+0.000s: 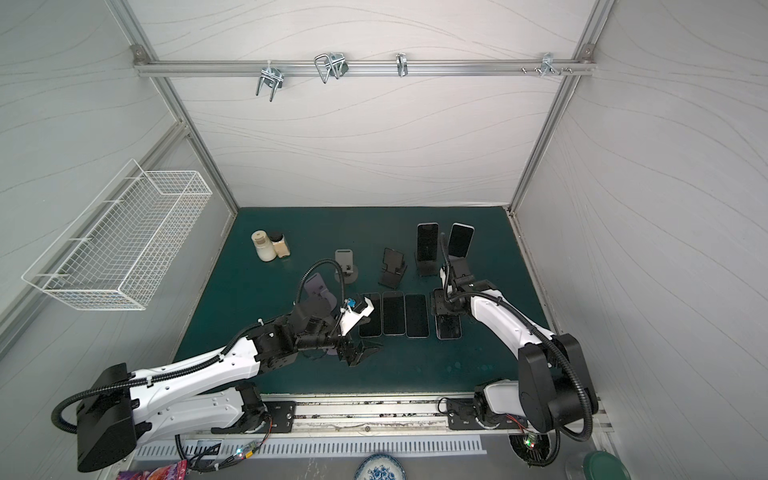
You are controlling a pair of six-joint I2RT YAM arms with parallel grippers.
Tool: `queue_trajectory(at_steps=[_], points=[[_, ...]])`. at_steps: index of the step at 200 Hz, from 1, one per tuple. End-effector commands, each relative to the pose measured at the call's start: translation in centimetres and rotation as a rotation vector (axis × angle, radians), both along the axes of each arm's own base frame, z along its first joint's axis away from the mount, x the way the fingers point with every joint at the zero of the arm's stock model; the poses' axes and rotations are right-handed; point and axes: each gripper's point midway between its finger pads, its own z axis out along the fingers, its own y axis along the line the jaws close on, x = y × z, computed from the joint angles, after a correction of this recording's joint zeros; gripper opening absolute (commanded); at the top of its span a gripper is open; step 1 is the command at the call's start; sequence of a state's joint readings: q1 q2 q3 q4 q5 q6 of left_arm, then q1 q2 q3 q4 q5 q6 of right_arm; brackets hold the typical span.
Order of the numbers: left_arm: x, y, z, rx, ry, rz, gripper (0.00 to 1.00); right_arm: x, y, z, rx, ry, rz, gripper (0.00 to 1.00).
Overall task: Remove the phone from the phone stand
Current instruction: 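Lower the pink phone flat beside the flat phones with the right gripper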
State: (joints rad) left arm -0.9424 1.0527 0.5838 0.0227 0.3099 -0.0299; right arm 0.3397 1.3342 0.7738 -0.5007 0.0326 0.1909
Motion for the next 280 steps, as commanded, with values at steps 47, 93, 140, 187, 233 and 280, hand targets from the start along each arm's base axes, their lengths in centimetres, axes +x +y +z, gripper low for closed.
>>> queue_trajectory(at_steps=[47, 93, 140, 187, 233, 280], points=[[-0.2, -0.1, 0.7, 0.008, -0.080, -0.005, 0.91, 1.4, 0.2, -0.3, -0.009, 0.026, -0.018, 0.70], [-0.5, -0.3, 0.3, 0.027, -0.074, -0.017, 0.91, 1.6, 0.2, -1.1, -0.027, 0.063, -0.020, 0.71], [-0.7, -0.3, 0.3, 0.032, -0.082, -0.018, 0.91, 1.8, 0.3, -1.6, -0.038, 0.094, -0.024, 0.71], [-0.9, -0.3, 0.2, 0.036, -0.088, -0.018, 0.92, 2.2, 0.5, -2.5, -0.047, 0.132, -0.018, 0.71], [-0.9, -0.2, 0.1, 0.039, -0.098, -0.004, 0.92, 2.2, 0.3, -3.6, -0.072, 0.176, -0.025, 0.73], [-0.9, -0.1, -0.1, 0.046, -0.101, 0.000, 0.92, 2.1, 0.3, -3.9, -0.073, 0.184, -0.031, 0.73]])
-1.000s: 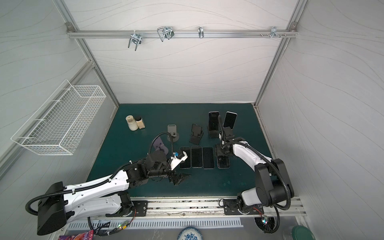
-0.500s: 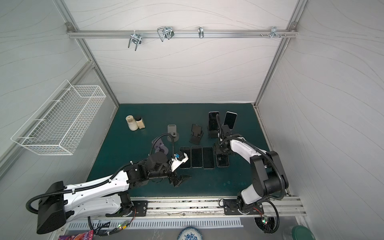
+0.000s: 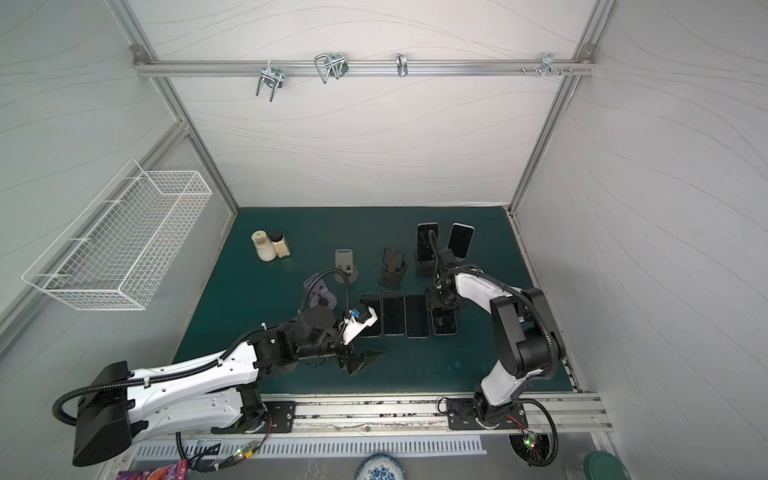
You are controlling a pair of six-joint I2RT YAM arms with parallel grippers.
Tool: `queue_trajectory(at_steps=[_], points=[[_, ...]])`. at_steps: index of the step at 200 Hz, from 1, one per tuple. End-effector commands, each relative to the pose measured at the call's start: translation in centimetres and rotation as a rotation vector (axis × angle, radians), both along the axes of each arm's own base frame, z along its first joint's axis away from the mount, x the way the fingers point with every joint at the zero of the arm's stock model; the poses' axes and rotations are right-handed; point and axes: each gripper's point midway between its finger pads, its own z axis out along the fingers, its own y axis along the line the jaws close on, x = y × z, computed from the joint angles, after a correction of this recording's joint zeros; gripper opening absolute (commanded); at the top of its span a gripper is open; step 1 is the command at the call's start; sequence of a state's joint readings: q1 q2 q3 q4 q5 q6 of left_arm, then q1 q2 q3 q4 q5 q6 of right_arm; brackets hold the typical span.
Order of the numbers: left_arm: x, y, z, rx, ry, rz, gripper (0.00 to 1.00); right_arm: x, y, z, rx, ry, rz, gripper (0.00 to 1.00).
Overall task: Remove the phone from the phone stand
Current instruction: 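Lower the pink phone flat beside the flat phones with the right gripper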
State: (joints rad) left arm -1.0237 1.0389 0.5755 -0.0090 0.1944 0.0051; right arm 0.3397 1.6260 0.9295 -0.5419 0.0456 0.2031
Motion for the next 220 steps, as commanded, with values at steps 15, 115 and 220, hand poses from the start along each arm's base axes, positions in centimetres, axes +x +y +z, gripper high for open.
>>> queue_trajectory(at_steps=[15, 115, 220], points=[[0.2, -0.1, 0.7, -0.016, -0.037, 0.000, 0.92, 0.0, -0.3, -0.2, -0.010, 0.024, -0.014, 0.74], [0.2, -0.2, 0.5, -0.010, -0.034, 0.004, 0.92, -0.2, -0.5, -0.3, -0.028, 0.044, -0.012, 0.80], [0.3, -0.2, 0.5, -0.005, -0.034, 0.005, 0.92, -0.8, -0.2, 0.6, 0.022, 0.059, -0.045, 0.87]])
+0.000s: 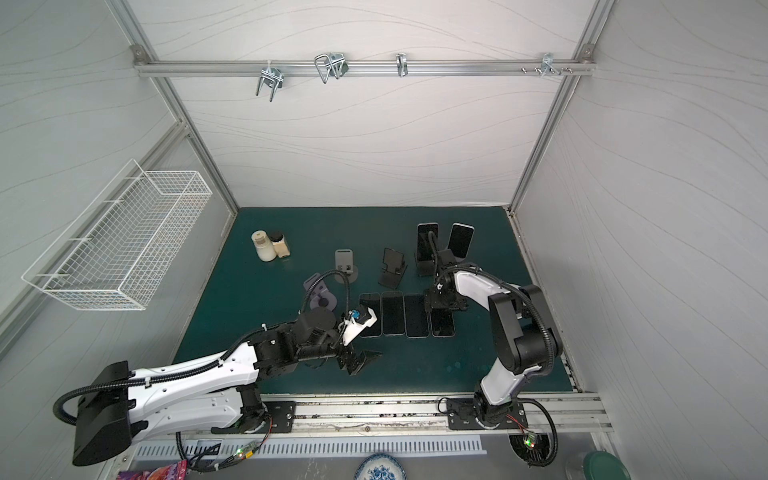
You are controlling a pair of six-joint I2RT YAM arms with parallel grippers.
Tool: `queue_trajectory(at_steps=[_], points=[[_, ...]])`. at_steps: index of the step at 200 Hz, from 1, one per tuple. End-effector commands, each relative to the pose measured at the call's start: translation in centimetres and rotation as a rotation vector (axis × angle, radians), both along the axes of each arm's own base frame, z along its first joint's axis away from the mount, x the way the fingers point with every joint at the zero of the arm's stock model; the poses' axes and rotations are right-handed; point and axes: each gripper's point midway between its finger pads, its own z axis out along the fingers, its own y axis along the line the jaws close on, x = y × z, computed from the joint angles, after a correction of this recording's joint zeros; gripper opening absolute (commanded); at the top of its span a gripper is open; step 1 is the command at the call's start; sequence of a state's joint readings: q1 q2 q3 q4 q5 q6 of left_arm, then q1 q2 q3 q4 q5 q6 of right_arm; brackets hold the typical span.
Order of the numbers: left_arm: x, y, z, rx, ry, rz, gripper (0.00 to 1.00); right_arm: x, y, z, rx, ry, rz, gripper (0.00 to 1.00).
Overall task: Remove the phone from the phone stand
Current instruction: 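Open the right gripper and release the pink phone on the table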
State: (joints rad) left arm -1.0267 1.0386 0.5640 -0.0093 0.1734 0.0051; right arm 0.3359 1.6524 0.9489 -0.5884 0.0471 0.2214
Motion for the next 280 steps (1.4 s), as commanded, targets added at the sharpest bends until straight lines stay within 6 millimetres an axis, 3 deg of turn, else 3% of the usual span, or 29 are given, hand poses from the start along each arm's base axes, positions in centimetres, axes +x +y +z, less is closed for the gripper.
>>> queue_trajectory(at_steps=[1, 82, 130, 185, 280], points=[[0.2, -0.5, 1.0, -0.019, -0.030, -0.010, 0.92, -0.2, 0.2, 1.1, 0.038, 0.007, -0.026, 0.87], [0.1, -0.6, 0.9, -0.016, -0.032, -0.011, 0.92, -0.4, -0.3, 2.3, 0.078, -0.007, -0.066, 0.80], [0.1, -0.6, 0.9, -0.014, -0.035, -0.011, 0.92, -0.8, 0.0, 1.9, 0.125, 0.012, -0.088, 0.78], [0.1, -0.6, 0.8, -0.011, -0.036, -0.011, 0.92, -0.7, -0.9, 1.4, 0.098, 0.020, -0.114, 0.80], [0.1, -0.6, 0.8, -0.009, -0.034, -0.014, 0.92, -0.6, 0.2, 1.3, 0.181, 0.027, -0.120, 0.79]])
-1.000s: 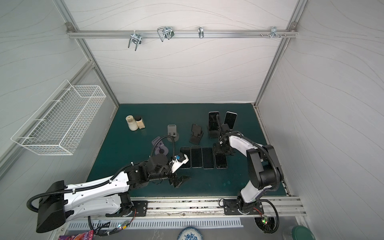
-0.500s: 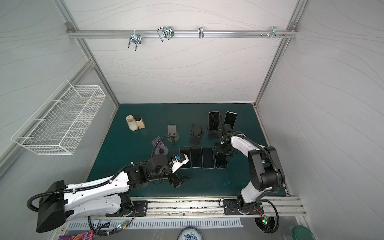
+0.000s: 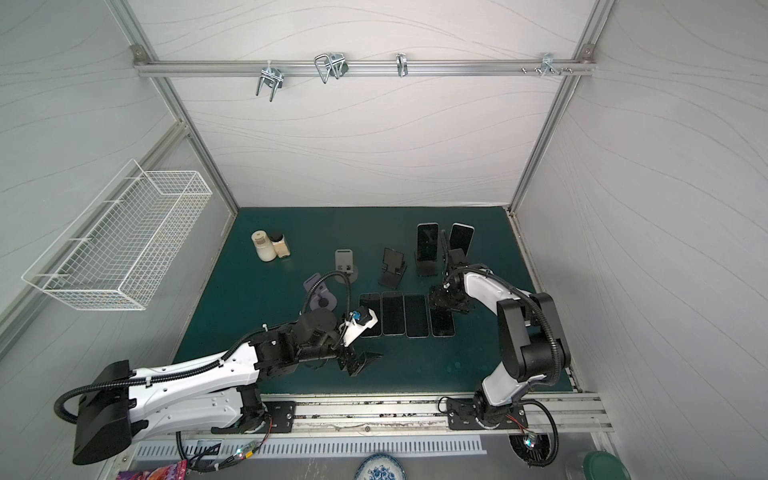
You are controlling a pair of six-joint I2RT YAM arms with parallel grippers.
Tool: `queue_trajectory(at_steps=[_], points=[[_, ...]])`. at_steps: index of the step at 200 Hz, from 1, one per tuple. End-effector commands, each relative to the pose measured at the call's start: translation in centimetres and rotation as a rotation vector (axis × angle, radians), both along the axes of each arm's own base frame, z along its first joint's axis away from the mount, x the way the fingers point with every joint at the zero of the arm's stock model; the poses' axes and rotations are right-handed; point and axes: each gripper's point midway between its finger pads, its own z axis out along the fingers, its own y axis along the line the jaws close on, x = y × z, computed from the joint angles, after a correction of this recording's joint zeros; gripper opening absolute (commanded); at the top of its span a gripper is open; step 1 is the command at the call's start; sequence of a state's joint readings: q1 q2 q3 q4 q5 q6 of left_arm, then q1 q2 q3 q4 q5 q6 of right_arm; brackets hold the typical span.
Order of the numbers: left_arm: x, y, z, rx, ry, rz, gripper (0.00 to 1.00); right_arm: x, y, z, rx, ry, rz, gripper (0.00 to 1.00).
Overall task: Remove the phone from the phone stand
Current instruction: 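Open the right gripper and release the pink phone on the table, then raise the right gripper away from the phones while the left arm lifts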
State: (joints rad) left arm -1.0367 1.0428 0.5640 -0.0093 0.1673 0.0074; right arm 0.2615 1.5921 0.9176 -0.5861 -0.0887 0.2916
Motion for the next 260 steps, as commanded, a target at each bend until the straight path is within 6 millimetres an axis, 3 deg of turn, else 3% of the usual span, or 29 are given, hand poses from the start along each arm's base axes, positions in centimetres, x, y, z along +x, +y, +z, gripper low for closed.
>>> queue_trajectory(at_steps=[1, 195, 260], points=[[0.3, -0.5, 0.9, -0.015, -0.031, -0.007, 0.92, -0.2, 0.4, 0.2, 0.034, 0.005, -0.005, 0.79], [0.4, -0.7, 0.9, -0.005, -0.031, -0.007, 0.92, -0.5, 1.1, 1.7, 0.087, -0.017, -0.012, 0.78], [0.3, -0.8, 0.9, -0.006, -0.032, -0.010, 0.92, 0.1, 0.7, 3.9, 0.086, -0.096, -0.026, 0.78]])
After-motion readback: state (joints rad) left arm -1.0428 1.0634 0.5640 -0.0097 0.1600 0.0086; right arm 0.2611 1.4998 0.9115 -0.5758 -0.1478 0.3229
